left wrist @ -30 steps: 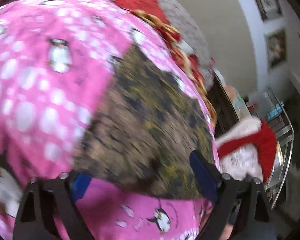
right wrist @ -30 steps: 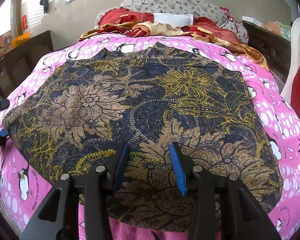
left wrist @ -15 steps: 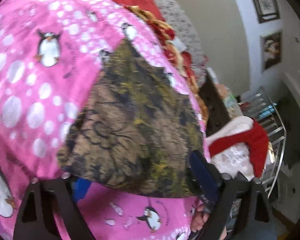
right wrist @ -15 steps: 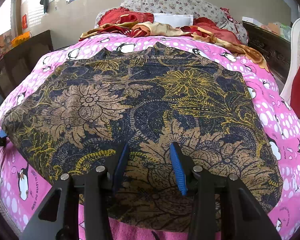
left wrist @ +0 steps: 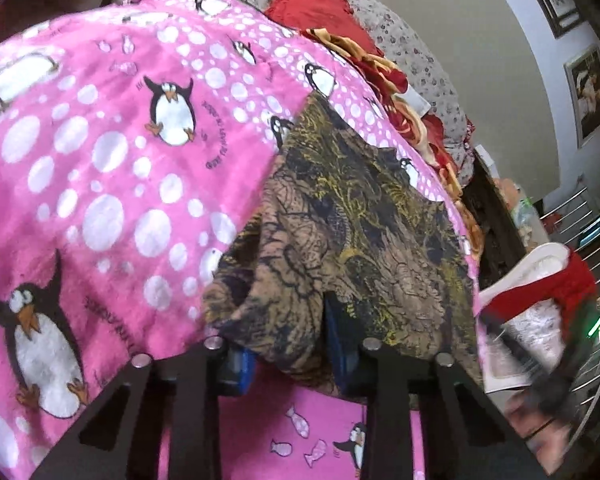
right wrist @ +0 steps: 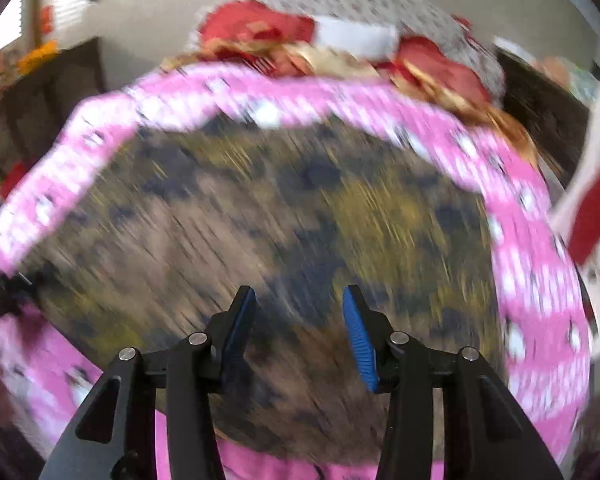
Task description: Fold small clothes
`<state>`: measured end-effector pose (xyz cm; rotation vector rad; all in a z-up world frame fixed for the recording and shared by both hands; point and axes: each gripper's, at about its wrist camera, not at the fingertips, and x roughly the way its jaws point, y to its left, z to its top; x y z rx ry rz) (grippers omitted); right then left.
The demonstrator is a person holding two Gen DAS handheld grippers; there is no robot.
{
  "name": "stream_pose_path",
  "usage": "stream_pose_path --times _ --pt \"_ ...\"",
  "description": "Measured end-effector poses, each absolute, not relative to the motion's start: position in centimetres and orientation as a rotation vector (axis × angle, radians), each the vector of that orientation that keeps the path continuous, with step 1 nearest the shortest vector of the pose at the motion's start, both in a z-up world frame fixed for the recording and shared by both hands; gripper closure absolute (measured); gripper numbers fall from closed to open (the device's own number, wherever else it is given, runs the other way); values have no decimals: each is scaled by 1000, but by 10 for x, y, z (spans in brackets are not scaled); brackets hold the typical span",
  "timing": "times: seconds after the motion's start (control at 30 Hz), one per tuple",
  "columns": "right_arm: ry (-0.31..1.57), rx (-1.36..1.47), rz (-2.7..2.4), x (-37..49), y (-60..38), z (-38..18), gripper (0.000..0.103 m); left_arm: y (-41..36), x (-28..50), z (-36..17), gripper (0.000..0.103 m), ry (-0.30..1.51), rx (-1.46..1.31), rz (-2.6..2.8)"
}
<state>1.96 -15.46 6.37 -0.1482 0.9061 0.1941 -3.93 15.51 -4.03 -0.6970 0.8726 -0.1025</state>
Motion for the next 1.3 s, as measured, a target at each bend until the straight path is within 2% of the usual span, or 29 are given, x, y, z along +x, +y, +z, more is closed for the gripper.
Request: stream_pose_path --times 0.07,0.13,0.23,0.33,0.47,0.67,0.97,1.03,1.1,1.3 --pt "927 -130 262 41 -140 83 72 146 -43 -29 89 846 -597 -66" --pt "957 -92 331 67 -125 97 72 130 -43 -12 92 794 -472 -49" --pt "1029 -11 456 112 -98 106 72 99 -52 24 93 648 -274 -89" --pt "1094 23 543 150 -69 104 72 75 -55 45 94 570 -187 -164" --pt "1210 48 647 181 -34 92 72 52 -48 54 94 540 -147 -252" --pt "1247 50 684 207 -4 93 72 34 -39 56 94 539 -132 -334" --pt "1299 -220 629 221 44 80 72 28 -45 57 94 547 -133 -375" --pt "1293 -282 612 220 51 75 79 29 -46 58 94 548 -131 -371" --pt "1299 -310 588 224 54 70 103 32 -47 58 94 550 -142 -374" --pt "1275 -279 569 228 30 77 103 37 -45 59 94 586 -231 -441"
